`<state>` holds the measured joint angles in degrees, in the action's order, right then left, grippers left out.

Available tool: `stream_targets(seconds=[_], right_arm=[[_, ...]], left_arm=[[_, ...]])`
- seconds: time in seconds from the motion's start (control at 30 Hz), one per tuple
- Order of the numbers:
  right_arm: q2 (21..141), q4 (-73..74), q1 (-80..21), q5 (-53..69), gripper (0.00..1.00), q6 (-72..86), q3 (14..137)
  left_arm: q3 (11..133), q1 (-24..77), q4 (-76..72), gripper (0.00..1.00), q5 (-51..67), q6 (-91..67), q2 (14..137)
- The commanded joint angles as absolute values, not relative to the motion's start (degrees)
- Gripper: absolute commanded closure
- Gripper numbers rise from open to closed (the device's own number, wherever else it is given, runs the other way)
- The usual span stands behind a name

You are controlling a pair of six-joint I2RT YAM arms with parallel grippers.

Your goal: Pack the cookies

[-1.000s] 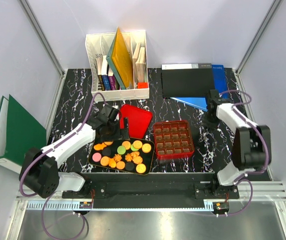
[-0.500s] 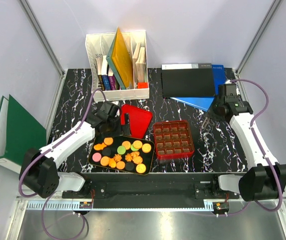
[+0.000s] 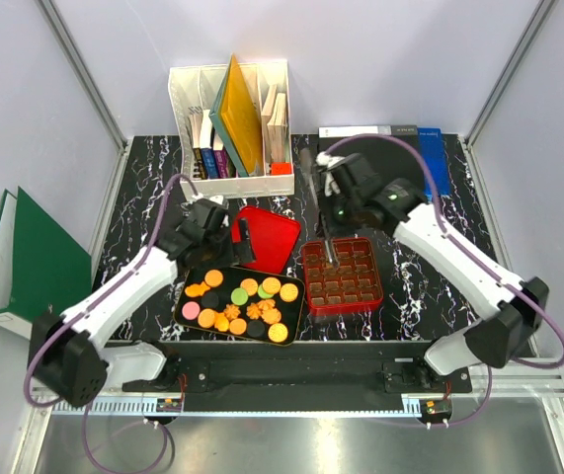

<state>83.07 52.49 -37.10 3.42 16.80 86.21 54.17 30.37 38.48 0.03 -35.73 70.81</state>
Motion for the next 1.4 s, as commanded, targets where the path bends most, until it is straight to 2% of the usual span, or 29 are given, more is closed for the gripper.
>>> stream_targets(seconds=[0.0,0.07,0.1,0.17,0.27,0.4,0.6,0.93,1.13,1.37], right_arm=[[85.3,58.9,-41.5,-5.0,1.00,16.1,88.7],[84.6,58.0,-41.5,-3.0,1.00,16.9,87.8],[84.2,58.2,-41.6,-0.9,0.96,17.0,87.9],[83.4,58.8,-41.7,-0.2,0.81,17.0,87.7],[80.9,59.0,-41.8,-0.2,0.77,17.0,86.6],[78.8,60.9,-42.1,2.5,0.65,17.4,86.3],[75.7,61.7,-43.2,2.8,0.57,18.9,85.2],[72.9,62.0,-46.0,5.2,0.63,20.6,84.3],[78.2,65.6,-59.6,4.0,0.61,20.8,88.5],[83.5,64.5,-66.3,0.4,0.59,22.9,86.4]], left_arm=[[53.2,30.6,41.7,0.02,-7.0,-39.0,63.1],[52.8,30.6,43.1,0.02,-10.2,-40.3,60.0],[52.6,30.5,44.1,0.02,-11.0,-40.6,58.9],[52.2,30.4,44.8,0.02,-12.1,-41.4,56.4],[51.5,30.3,45.9,0.02,-12.4,-42.2,55.3],[49.6,30.3,46.2,0.02,-11.8,-43.6,54.4],[47.7,30.4,46.4,0.02,-11.8,-45.3,51.9],[47.2,30.4,47.9,0.02,-12.7,-46.7,49.1],[48.4,30.4,50.0,0.02,-15.9,-46.6,47.8],[50.0,30.4,53.6,0.02,-19.6,-47.0,46.6]])
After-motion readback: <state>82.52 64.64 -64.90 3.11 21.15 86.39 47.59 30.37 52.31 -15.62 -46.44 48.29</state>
